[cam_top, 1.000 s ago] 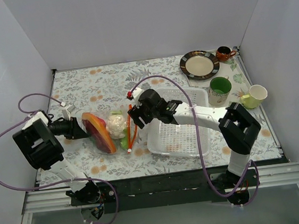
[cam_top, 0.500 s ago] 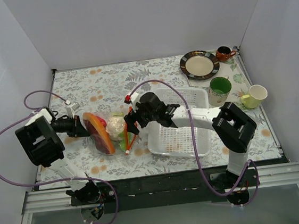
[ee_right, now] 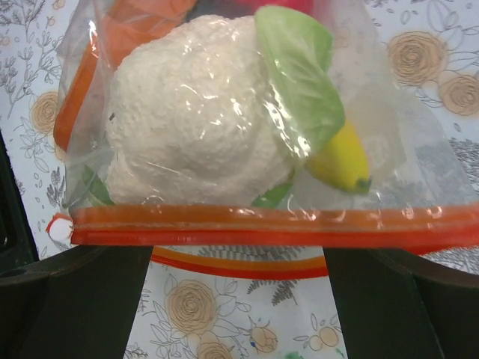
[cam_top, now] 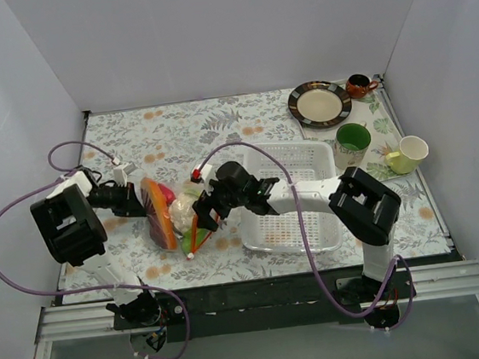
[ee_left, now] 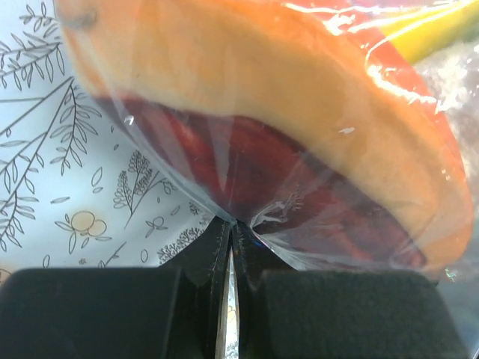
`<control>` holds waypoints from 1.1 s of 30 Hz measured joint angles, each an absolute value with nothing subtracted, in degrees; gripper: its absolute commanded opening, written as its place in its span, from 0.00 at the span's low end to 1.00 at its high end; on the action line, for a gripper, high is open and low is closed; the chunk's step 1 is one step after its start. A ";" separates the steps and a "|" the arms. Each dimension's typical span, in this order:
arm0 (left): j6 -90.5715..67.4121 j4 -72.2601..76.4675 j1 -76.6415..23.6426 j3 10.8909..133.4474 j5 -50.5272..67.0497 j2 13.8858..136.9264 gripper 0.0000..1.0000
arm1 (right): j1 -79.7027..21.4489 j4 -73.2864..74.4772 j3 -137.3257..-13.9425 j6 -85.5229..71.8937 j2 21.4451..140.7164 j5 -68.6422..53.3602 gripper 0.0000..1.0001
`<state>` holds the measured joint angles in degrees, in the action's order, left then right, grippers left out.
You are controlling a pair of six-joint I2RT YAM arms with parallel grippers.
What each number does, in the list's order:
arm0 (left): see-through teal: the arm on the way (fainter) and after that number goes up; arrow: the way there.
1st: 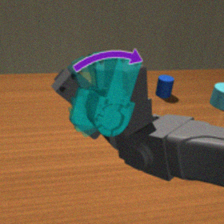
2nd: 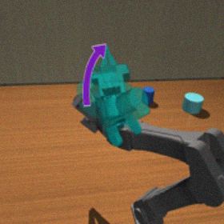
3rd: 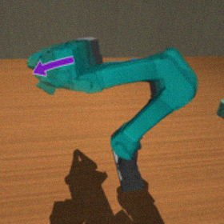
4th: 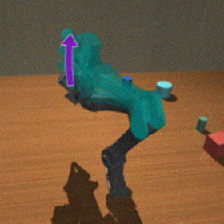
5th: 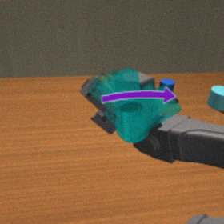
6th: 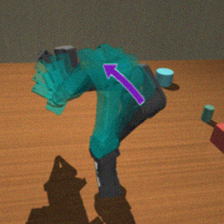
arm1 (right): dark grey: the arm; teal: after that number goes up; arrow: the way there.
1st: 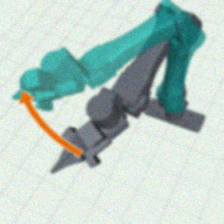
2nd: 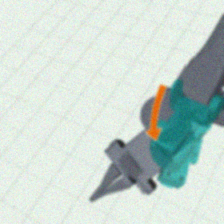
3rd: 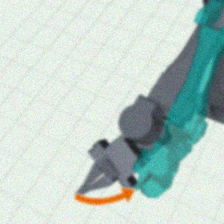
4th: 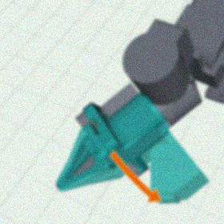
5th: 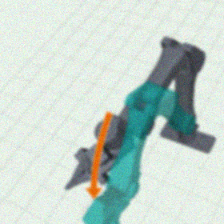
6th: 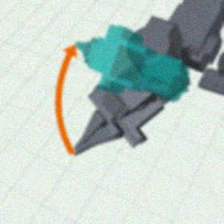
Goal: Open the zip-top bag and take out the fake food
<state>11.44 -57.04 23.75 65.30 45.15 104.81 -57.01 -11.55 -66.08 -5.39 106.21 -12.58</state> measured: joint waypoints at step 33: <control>7.40 -54.59 20.23 65.30 40.88 105.30 0.00 | -58.83 -9.54 -57.65 -2.31 93.10 -9.15 0.01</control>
<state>7.40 -54.59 20.23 65.30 40.88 105.30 -58.83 -9.54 -57.65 -2.31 93.10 -9.15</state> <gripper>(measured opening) 0.010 0.047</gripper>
